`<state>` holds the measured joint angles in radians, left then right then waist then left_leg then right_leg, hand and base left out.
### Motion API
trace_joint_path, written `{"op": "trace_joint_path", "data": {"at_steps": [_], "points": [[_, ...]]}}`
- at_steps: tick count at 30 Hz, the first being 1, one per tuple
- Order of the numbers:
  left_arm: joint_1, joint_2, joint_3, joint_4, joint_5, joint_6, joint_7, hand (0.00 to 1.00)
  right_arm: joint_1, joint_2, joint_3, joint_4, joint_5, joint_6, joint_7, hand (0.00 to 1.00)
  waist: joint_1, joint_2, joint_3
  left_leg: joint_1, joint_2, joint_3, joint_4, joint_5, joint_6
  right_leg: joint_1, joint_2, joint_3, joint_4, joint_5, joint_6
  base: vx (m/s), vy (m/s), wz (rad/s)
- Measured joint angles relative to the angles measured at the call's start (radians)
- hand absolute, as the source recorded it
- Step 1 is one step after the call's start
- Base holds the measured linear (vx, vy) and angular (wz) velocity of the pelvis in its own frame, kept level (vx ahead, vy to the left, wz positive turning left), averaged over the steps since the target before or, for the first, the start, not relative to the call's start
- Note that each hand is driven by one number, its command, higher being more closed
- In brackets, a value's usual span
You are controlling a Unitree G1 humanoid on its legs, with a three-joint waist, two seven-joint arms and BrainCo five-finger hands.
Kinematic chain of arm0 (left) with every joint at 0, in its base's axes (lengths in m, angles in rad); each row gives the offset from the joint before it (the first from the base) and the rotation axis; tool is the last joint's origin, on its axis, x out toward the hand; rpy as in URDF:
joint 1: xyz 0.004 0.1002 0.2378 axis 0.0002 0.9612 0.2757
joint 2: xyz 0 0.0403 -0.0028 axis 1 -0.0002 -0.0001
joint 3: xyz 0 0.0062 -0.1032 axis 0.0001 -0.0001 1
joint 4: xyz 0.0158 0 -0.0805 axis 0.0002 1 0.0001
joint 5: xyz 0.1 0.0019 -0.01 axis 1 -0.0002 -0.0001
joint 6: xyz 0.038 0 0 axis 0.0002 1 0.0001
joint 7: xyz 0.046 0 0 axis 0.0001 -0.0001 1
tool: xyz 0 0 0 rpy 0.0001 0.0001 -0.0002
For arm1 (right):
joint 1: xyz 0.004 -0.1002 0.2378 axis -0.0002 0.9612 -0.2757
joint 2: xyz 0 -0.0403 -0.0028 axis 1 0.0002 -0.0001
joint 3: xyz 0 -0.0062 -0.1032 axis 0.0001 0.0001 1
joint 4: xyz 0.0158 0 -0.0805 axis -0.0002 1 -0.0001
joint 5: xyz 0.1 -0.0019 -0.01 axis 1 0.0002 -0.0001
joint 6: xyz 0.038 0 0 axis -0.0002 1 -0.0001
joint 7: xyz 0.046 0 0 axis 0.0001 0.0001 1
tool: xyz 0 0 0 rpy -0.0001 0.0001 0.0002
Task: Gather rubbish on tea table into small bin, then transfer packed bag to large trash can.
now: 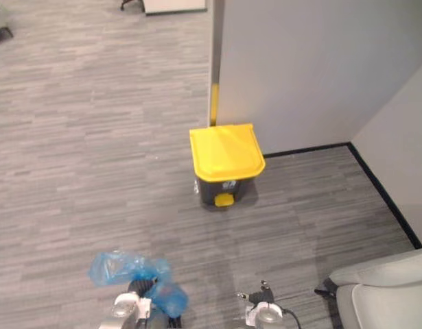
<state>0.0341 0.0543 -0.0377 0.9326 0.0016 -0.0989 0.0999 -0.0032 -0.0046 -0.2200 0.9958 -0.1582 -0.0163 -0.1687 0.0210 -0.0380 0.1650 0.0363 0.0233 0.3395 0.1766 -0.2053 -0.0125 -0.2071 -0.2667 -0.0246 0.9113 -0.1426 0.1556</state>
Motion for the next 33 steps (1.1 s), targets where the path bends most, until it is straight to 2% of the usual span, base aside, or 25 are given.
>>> {"op": "trace_joint_path", "data": {"at_steps": [1, 2, 4, 5, 6, 7, 8, 9, 10, 12, 13, 14, 16, 17, 18, 20, 21, 22, 23, 26, 28, 33], "points": [[0.000, 0.013, 0.002, 0.004, -0.003, 0.001, 0.008, 1.00, -0.001, -0.001, 0.008, 0.000, 0.000, -0.002, 0.001, 0.00, -0.003, 0.000, 0.001, 0.032, 0.000, 0.001, -0.005, -0.008, 0.000, -0.046, 0.002, -0.026, 0.054, -0.062, -0.021, 0.23, 0.016, -0.04], [-0.002, 0.018, 0.004, 0.004, -0.003, 0.001, 0.011, 1.00, -0.006, 0.000, 0.014, 0.000, 0.000, -0.002, 0.001, 0.00, -0.008, 0.001, 0.001, 0.051, 0.002, 0.000, -0.017, -0.009, 0.000, -0.072, 0.008, -0.051, 0.055, -0.095, -0.039, 0.28, -0.015, 0.08], [-0.016, 0.021, 0.013, 0.006, -0.004, 0.000, 0.012, 1.00, -0.028, -0.012, 0.027, -0.001, 0.000, -0.005, 0.001, 0.00, -0.020, 0.022, 0.008, 0.087, 0.033, -0.007, -0.037, -0.008, 0.000, -0.135, 0.053, -0.152, -0.090, -0.147, -0.091, 0.31, -0.091, 0.20], [-0.021, 0.020, 0.016, 0.007, -0.004, 0.000, 0.012, 1.00, -0.033, -0.014, 0.026, -0.001, 0.000, -0.006, 0.001, 0.00, -0.021, 0.028, 0.011, 0.091, 0.043, -0.013, -0.037, -0.008, 0.000, -0.148, 0.072, -0.170, -0.167, -0.140, -0.098, 0.35, -0.174, 0.30], [-0.027, 0.022, 0.018, 0.015, -0.004, -0.001, 0.012, 1.00, -0.038, -0.014, 0.028, 0.000, 0.000, -0.007, 0.001, 0.00, -0.024, 0.027, 0.012, 0.104, 0.050, -0.028, -0.045, -0.008, 0.000, -0.157, 0.103, -0.180, -0.338, -0.083, -0.106, 0.31, -0.178, 0.40], [-0.027, 0.029, 0.017, 0.020, -0.004, -0.002, 0.011, 1.00, -0.033, -0.012, 0.030, 0.006, 0.000, -0.005, 0.001, 0.00, -0.027, 0.000, 0.003, 0.124, 0.031, -0.053, -0.063, -0.012, -0.011, -0.138, 0.117, -0.171, -0.513, 0.044, -0.128, 0.28, -0.157, 0.47], [-0.041, 0.019, 0.019, 0.042, -0.003, 0.001, 0.014, 1.00, -0.038, -0.019, 0.024, 0.008, 0.001, -0.006, 0.003, 0.00, -0.037, 0.021, 0.018, 0.150, 0.041, -0.086, -0.077, -0.020, -0.030, -0.111, 0.132, -0.175, -0.518, 0.095, -0.162, 0.34, -0.159, 0.27], [-0.042, 0.005, 0.018, 0.051, -0.003, -0.001, 0.009, 1.00, -0.050, -0.038, 0.024, 0.010, -0.001, -0.004, 0.002, 0.00, -0.026, 0.055, 0.016, 0.151, 0.063, -0.117, -0.098, -0.014, -0.035, -0.094, 0.157, -0.181, -0.532, 0.090, -0.162, 0.38, -0.188, 0.10], [-0.040, -0.003, 0.018, 0.056, -0.003, -0.002, 0.008, 1.00, -0.056, -0.046, 0.017, 0.012, -0.001, -0.003, 0.001, 0.00, -0.023, 0.064, 0.020, 0.156, 0.065, -0.145, -0.101, 0.002, -0.048, -0.096, 0.160, -0.182, -0.510, 0.057, -0.164, 0.35, -0.177, 0.02], [-0.050, -0.014, 0.018, 0.060, 0.001, -0.002, 0.006, 1.00, -0.050, -0.041, -0.016, 0.017, 0.003, -0.001, 0.001, 0.00, -0.037, 0.065, 0.020, 0.162, 0.073, -0.171, -0.076, 0.017, -0.064, -0.080, 0.151, -0.207, -0.481, 0.005, -0.166, 0.27, -0.152, 0.35], [-0.053, -0.023, 0.018, 0.059, 0.008, -0.002, 0.000, 1.00, -0.035, -0.036, -0.022, 0.002, 0.001, 0.000, 0.000, 0.00, -0.042, 0.061, 0.021, 0.148, 0.086, -0.182, 0.003, 0.015, -0.066, -0.035, 0.144, -0.235, -0.487, -0.022, -0.166, 0.27, -0.135, 0.60], [-0.061, -0.033, 0.018, 0.056, 0.015, -0.002, -0.004, 1.00, -0.025, -0.035, -0.022, -0.001, 0.001, -0.001, -0.001, 0.00, -0.042, 0.058, 0.021, 0.125, 0.099, -0.187, 0.081, 0.010, -0.084, 0.001, 0.145, -0.248, -0.507, -0.030, -0.168, 0.25, -0.118, 0.68], [-0.058, -0.061, 0.019, 0.020, 0.017, -0.002, -0.017, 1.00, -0.003, -0.035, 0.003, -0.001, 0.001, 0.000, 0.000, 0.00, -0.032, 0.050, 0.018, -0.011, 0.160, -0.177, 0.412, 0.026, -0.165, 0.091, 0.149, -0.286, -0.567, -0.037, -0.175, 0.24, -0.064, 0.35], [-0.053, -0.070, 0.019, 0.009, 0.016, -0.003, -0.018, 1.00, 0.000, -0.035, 0.007, -0.002, 0.002, 0.002, 0.000, 0.00, -0.024, 0.051, 0.017, -0.042, 0.187, -0.147, 0.481, 0.016, -0.162, 0.115, 0.151, -0.289, -0.583, -0.037, -0.179, 0.25, 0.005, -0.05], [-0.045, -0.079, 0.019, -0.001, 0.016, -0.002, -0.019, 1.00, 0.000, -0.032, 0.009, -0.003, 0.002, 0.004, -0.001, 0.00, -0.021, 0.050, 0.013, -0.073, 0.210, -0.096, 0.510, -0.010, -0.138, 0.144, 0.153, -0.285, -0.606, -0.036, -0.179, 0.24, 0.038, -0.22], [-0.039, -0.085, 0.020, -0.007, 0.017, -0.002, -0.021, 1.00, -0.002, -0.029, 0.004, -0.005, 0.003, 0.005, -0.002, 0.00, -0.017, 0.045, 0.012, -0.107, 0.215, -0.027, 0.437, -0.048, -0.101, 0.171, 0.145, -0.261, -0.630, -0.033, -0.173, 0.23, 0.085, -0.34], [-0.040, -0.085, 0.021, -0.009, 0.017, -0.002, -0.020, 1.00, -0.002, -0.025, -0.004, -0.008, 0.003, 0.005, -0.002, 0.00, -0.014, 0.045, 0.012, -0.108, 0.203, -0.019, 0.347, -0.047, -0.093, 0.179, 0.142, -0.239, -0.634, -0.026, -0.162, 0.21, 0.181, -0.56], [-0.040, -0.084, 0.021, -0.009, 0.017, -0.002, -0.020, 1.00, 0.000, -0.023, -0.012, -0.017, 0.004, 0.006, -0.003, 0.00, -0.012, 0.055, 0.006, -0.106, 0.186, -0.026, 0.185, 0.003, -0.072, 0.182, 0.144, -0.214, -0.639, -0.021, -0.141, 0.25, 0.259, -0.63], [-0.040, -0.084, 0.019, -0.006, 0.018, -0.002, -0.021, 1.00, 0.002, -0.026, -0.015, -0.023, 0.004, 0.007, -0.005, 0.00, -0.013, 0.067, -0.007, -0.098, 0.170, -0.045, 0.092, 0.057, -0.092, 0.179, 0.156, -0.186, -0.645, -0.029, -0.108, 0.20, 0.214, -0.52], [-0.044, -0.042, 0.000, 0.005, 0.026, -0.002, -0.021, 1.00, 0.025, 0.010, -0.018, -0.010, 0.004, 0.013, -0.003, 0.00, -0.023, 0.021, -0.037, -0.061, 0.107, -0.026, 0.014, 0.073, -0.076, 0.203, 0.127, -0.114, -0.754, 0.008, -0.068, 0.17, 0.194, -0.15], [-0.045, -0.023, -0.001, 0.023, 0.035, -0.001, -0.018, 1.00, 0.023, 0.013, -0.023, 0.004, 0.003, 0.015, -0.002, 0.00, -0.022, 0.010, -0.043, -0.035, 0.085, -0.018, -0.024, 0.079, -0.067, 0.230, 0.116, -0.098, -0.794, 0.028, -0.061, 0.11, 0.111, -0.09], [-0.037, 0.018, -0.006, 0.044, 0.036, -0.001, -0.016, 1.00, 0.016, -0.002, -0.030, 0.042, 0.001, 0.012, -0.002, 0.00, -0.022, 0.024, -0.043, 0.000, 0.062, -0.017, -0.083, 0.096, -0.064, 0.244, 0.114, -0.077, -0.831, 0.031, -0.061, 0.06, 0.045, -0.05]]}}
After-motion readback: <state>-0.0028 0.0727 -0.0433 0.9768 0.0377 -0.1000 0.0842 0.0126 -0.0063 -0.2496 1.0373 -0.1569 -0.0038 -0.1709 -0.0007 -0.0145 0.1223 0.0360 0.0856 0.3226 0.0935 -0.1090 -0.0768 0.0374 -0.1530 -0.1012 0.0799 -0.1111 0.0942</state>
